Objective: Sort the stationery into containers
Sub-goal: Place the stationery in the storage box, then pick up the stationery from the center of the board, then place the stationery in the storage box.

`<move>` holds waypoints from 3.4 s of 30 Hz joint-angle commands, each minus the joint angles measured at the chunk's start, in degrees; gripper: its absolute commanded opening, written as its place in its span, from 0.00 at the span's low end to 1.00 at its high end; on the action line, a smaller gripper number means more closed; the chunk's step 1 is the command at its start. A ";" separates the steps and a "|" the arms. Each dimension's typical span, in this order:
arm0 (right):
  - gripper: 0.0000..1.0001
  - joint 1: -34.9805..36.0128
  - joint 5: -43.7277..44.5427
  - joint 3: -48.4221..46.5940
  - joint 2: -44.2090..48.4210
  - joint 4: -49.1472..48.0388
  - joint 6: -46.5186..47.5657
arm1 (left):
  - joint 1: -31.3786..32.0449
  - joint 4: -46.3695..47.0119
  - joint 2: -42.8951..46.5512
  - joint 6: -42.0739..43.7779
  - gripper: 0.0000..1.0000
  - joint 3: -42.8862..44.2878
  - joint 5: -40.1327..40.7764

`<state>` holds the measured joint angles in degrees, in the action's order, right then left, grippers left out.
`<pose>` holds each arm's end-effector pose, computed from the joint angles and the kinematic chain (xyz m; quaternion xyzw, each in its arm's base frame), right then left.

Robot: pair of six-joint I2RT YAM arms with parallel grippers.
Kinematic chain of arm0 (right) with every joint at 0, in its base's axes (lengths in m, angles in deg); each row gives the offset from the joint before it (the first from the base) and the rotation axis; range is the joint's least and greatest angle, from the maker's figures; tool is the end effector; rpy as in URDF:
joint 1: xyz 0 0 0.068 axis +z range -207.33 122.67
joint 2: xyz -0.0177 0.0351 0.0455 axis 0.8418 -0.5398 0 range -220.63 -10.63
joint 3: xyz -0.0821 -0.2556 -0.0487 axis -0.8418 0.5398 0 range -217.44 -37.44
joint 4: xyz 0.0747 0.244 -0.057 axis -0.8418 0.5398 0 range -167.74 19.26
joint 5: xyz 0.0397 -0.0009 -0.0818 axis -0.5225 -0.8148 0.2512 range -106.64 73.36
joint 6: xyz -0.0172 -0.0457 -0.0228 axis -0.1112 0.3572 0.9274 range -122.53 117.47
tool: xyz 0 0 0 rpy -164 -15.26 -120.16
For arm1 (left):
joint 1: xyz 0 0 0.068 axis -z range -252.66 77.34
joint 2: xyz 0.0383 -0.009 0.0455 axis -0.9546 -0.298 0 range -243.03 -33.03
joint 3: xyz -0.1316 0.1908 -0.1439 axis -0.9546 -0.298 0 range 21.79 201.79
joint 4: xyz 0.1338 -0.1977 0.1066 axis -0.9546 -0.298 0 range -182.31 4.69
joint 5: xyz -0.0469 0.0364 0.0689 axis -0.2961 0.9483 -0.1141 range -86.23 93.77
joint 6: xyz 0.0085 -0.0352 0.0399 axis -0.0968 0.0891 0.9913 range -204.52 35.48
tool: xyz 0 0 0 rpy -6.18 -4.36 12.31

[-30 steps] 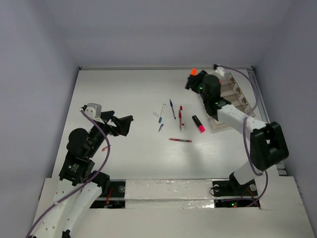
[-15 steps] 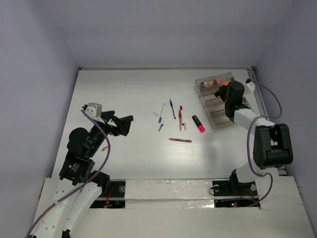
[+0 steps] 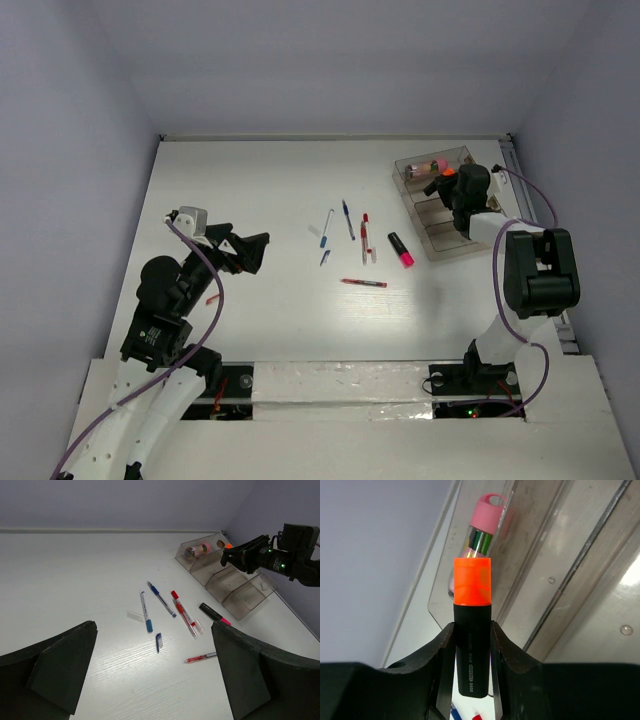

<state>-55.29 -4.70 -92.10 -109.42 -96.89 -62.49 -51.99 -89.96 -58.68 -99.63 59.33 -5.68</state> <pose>0.3766 0.0060 0.2010 0.4550 0.7068 0.2001 0.5034 0.1080 -0.0470 0.3508 0.0938 0.6550 -0.2816 0.6949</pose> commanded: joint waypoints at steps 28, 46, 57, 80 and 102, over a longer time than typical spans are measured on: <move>0.31 7.69 -23.28 -6.07 11.06 13.24 26.46 | 0.34 2.01 0.51 -0.18 0.99 2.19 -0.92; 0.48 21.68 -1.59 -14.34 6.42 52.11 45.02 | 2.45 0.95 4.11 0.00 0.99 2.45 0.66; 0.53 22.21 0.54 -19.79 -2.46 55.37 48.45 | 2.98 0.87 4.20 0.17 0.99 2.45 0.75; 0.10 22.21 -0.71 -18.56 -2.48 45.19 47.14 | 2.98 1.04 2.71 0.35 0.99 2.45 0.40; 0.00 7.10 20.30 -8.10 4.48 6.94 12.79 | 2.98 1.04 2.45 0.26 0.99 2.45 0.75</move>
<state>-47.99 7.37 -100.40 -104.35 -81.64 -41.71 -49.35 -90.94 -55.79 -99.61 59.33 -5.09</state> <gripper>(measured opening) 0.330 0.989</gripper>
